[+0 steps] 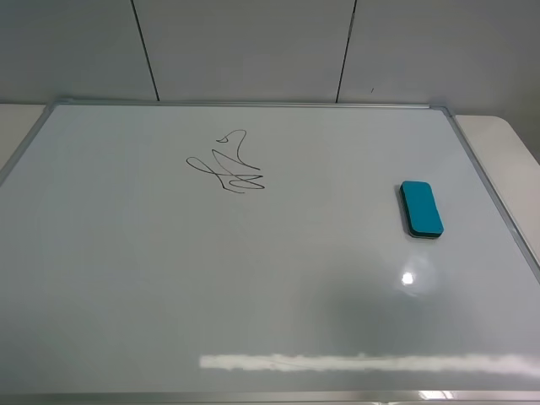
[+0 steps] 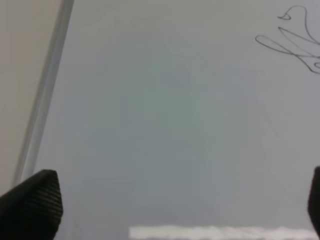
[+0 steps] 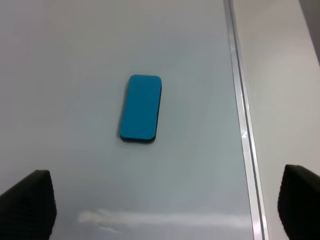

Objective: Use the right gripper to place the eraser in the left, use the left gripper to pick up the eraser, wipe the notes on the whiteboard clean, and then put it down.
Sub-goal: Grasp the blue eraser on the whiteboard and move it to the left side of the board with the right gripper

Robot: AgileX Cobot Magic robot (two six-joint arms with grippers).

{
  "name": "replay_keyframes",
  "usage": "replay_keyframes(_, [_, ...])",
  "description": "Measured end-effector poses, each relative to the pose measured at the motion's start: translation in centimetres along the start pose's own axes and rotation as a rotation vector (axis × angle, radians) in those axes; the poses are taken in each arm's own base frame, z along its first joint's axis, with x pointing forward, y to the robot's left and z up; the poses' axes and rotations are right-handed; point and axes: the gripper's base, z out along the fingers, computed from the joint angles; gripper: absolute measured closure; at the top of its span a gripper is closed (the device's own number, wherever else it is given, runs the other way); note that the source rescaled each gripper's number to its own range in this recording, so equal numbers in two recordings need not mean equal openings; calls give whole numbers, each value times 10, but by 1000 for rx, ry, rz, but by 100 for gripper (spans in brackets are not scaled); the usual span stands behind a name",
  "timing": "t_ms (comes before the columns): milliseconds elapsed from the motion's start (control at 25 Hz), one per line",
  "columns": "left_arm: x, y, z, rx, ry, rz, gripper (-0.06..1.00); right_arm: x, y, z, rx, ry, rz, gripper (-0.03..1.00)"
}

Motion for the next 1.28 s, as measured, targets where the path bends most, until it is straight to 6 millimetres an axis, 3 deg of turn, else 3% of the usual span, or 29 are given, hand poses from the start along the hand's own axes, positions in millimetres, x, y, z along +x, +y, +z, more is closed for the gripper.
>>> replay_keyframes(160, [0,0,0,0,0,0,-6,-17,1,17,-20,85,-13,11])
replay_keyframes(520, [0,0,0,0,0,0,-6,-26,3,51,-38,246,-6,16])
replay_keyframes(640, [0,0,0,0,0,0,-6,-28,4,67,-38,324,12,26])
replay_keyframes(800, [0,0,0,0,0,0,-6,-28,5,93,-35,443,12,48])
replay_keyframes(1000, [0,0,0,0,0,0,-6,-29,6,120,-32,520,12,88])
replay_keyframes(1120, [0,0,0,0,0,0,-6,-29,7,134,-30,546,12,95])
replay_keyframes(1280, [0,0,0,0,0,0,-6,-25,7,153,-27,620,12,96])
